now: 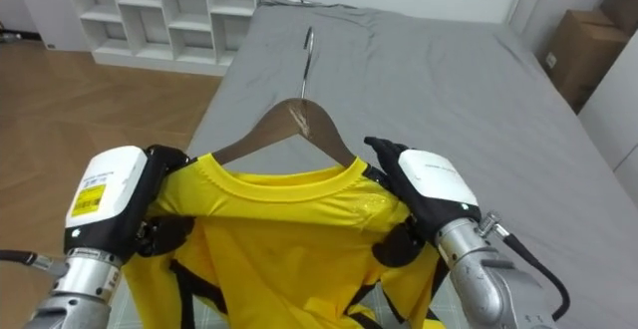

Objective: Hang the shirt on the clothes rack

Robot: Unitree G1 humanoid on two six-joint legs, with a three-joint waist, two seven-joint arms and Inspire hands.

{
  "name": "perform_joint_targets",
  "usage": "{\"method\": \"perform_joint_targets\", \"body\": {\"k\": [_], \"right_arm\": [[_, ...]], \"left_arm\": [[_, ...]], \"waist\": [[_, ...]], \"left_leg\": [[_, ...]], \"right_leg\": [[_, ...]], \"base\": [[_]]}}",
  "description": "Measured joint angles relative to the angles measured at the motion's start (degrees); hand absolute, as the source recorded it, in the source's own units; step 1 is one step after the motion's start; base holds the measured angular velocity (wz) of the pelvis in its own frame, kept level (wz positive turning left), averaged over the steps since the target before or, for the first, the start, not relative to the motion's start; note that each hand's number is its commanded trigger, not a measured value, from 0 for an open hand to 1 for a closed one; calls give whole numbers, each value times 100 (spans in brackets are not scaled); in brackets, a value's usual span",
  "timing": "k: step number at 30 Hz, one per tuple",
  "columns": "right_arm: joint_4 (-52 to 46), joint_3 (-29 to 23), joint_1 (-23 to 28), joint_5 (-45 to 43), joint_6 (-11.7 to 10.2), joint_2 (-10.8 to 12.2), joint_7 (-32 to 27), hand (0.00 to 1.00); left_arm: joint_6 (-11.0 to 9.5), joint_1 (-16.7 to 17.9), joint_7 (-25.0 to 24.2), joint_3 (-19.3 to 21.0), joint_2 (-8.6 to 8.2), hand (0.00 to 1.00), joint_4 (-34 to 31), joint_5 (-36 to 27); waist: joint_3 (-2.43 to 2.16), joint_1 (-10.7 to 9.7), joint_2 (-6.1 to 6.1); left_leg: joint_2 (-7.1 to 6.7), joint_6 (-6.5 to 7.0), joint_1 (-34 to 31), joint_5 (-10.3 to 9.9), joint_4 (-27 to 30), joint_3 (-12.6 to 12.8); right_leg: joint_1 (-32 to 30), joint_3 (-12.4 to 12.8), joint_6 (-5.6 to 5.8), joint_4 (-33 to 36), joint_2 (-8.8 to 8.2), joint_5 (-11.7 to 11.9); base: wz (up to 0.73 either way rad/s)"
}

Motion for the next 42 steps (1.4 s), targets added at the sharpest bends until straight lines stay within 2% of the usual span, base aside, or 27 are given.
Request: {"method": "perform_joint_targets", "body": {"k": [6, 15, 24, 33, 37, 38, 39, 40, 41, 42], "right_arm": [[-14, 13, -1, -397, 59, -1, -7, 0], [-20, 60, -19, -772, 139, 0, 5, 0], [-209, 70, -25, -794, 266, -1, 30, 0], [-438, 133, -28, -419, 376, 1, 274, 0], [-465, 153, -28, -31, 378, -9, 314, 0], [-465, 158, -28, -2, 378, -10, 314, 32], [-465, 165, -28, 42, 378, -12, 314, 58], [-466, 165, -28, 119, 378, -5, 314, 70], [-467, 165, -28, 119, 378, 3, 314, 89], [-476, 174, -28, 110, 380, 9, 329, 100]], "left_arm": [[6, 0, -9, -19, 20, 100, 0, 3], [10, 0, -8, -43, -15, 100, -3, 128], [10, 0, -4, -12, -18, 100, -96, 128], [13, -10, -4, -6, 21, 100, -132, 128], [11, -10, -4, -9, 21, 100, -131, 128], [11, -10, -4, -10, 21, 100, -131, 128], [11, -10, -4, -11, 22, 100, -131, 128], [11, -10, -4, -9, 22, 100, -131, 128], [11, -10, -4, -9, 22, 100, -131, 128], [11, -10, -4, -8, 21, 100, -131, 128]], "waist": [[-20, -2, 45], [-22, 24, 40], [-42, 35, -56], [-39, 46, -88], [-8, 59, -125], [-3, 63, -129], [3, 76, -125], [8, 102, -117], [11, 112, -114], [13, 129, -111]], "left_leg": [[0, 0, 59, 0, -1, 12], [1, -4, 44, 4, 5, 93], [1, -4, 37, 4, 3, 155], [8, -4, 51, 4, -12, 143], [9, -4, 63, 4, -15, 134], [9, -4, 62, 4, -15, 134], [7, -4, 59, 4, -14, 135], [3, -4, 52, 4, -15, 142], [2, -4, 47, 4, -14, 145], [0, -4, 41, 4, -14, 150]], "right_leg": [[60, 6, 0, 0, 0, 0], [45, 115, 0, 3, 12, -1], [-10, 175, 0, 2, 11, -1], [-18, 169, 0, 14, 1, 0], [-2, 154, 0, 10, 2, 0], [-2, 153, 0, 9, 2, 0], [-3, 153, 0, 9, 2, 0], [-11, 157, 0, 9, 4, 0], [-18, 161, 0, 9, 5, 0], [-27, 170, 0, 9, 10, 0]], "base": [[0], [-4], [-3], [-1], [0], [0], [0], [0], [-3], [0]]}}
